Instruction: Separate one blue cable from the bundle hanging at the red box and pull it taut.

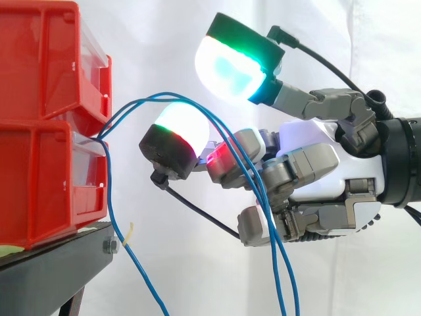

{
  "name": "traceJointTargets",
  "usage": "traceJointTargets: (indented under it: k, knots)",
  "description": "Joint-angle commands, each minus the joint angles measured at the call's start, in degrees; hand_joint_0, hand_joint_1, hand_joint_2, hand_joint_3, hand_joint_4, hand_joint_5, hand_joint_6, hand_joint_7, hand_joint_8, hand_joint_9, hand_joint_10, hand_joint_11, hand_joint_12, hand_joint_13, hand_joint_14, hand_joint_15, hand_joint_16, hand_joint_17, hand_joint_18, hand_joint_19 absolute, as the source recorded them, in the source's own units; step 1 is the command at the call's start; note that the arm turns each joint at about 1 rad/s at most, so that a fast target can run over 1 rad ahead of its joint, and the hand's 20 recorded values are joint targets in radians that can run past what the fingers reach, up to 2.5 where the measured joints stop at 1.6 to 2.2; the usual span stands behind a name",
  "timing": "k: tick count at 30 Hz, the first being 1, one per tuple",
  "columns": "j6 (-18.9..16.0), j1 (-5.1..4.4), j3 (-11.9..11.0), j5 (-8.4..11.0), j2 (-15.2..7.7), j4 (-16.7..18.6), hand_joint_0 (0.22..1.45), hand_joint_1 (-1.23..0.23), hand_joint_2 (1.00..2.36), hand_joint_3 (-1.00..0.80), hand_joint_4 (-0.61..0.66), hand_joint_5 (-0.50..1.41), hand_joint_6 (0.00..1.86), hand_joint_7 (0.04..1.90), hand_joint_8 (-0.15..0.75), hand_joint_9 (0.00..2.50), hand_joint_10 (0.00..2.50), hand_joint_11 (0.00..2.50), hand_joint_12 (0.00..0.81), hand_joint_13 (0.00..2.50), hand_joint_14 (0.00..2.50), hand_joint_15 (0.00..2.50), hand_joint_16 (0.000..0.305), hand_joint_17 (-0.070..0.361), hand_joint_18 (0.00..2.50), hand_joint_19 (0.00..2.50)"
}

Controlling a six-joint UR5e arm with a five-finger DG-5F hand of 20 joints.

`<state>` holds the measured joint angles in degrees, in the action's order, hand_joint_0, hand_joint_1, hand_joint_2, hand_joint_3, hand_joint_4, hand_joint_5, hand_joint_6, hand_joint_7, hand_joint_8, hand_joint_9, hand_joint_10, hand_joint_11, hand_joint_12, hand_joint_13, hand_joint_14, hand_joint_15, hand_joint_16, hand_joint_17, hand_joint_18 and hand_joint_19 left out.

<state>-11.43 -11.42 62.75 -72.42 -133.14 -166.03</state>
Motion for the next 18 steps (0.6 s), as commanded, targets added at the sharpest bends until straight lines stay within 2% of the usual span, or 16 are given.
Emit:
traceJointTargets:
  k: [1, 5, 6, 9, 12, 14, 18]
  knots:
    - [0.0, 0.0, -0.1, 0.0, 0.0, 0.0, 0.53, -0.8, 1.0, -0.5, 0.17, -0.15, 0.93, 0.96, 0.392, 1.23, 0.01, 1.32, 0.325, 1.59, 0.17, 1.5, 0.055, 0.124, 1.1, 0.79]
    - [0.0, 0.0, 0.0, -0.09, 0.0, 0.0, 0.68, -0.85, 1.0, -0.5, 0.09, -0.16, 0.94, 1.01, 0.359, 1.25, 0.01, 1.37, 0.292, 1.61, 0.07, 1.59, 0.05, 0.113, 1.07, 0.8]
    - [0.0, 0.0, 0.0, 0.0, 0.0, 0.0, 0.75, -0.89, 1.0, -0.47, 0.05, -0.18, 0.95, 1.07, 0.345, 1.24, 0.01, 1.4, 0.29, 1.61, 0.09, 1.59, 0.05, 0.112, 1.07, 0.79]
    - [0.0, 0.0, 0.0, -0.09, 0.0, 0.0, 0.81, -0.88, 1.02, -0.31, 0.02, -0.2, 0.97, 1.11, 0.333, 1.23, 0.0, 1.45, 0.288, 1.55, 0.27, 1.5, 0.048, 0.108, 1.03, 0.83]
    - [-0.1, 0.0, -0.1, -0.09, 0.0, -0.2, 0.83, -0.87, 1.02, -0.29, 0.01, -0.21, 0.98, 1.09, 0.326, 1.23, 0.01, 1.47, 0.284, 1.53, 0.34, 1.45, 0.047, 0.106, 1.01, 0.86]
    - [0.0, 0.0, 0.0, -0.09, 0.0, -0.5, 0.82, -0.88, 1.01, -0.34, 0.04, -0.21, 0.98, 1.0, 0.325, 1.23, 0.04, 1.46, 0.287, 1.55, 0.27, 1.5, 0.047, 0.106, 1.03, 0.85]
    - [0.0, 0.0, -0.1, -0.09, 0.0, -0.6, 0.75, -0.88, 1.01, -0.42, 0.05, -0.19, 0.96, 1.09, 0.33, 1.27, 0.01, 1.5, 0.295, 1.59, 0.12, 1.6, 0.048, 0.108, 1.06, 0.8]
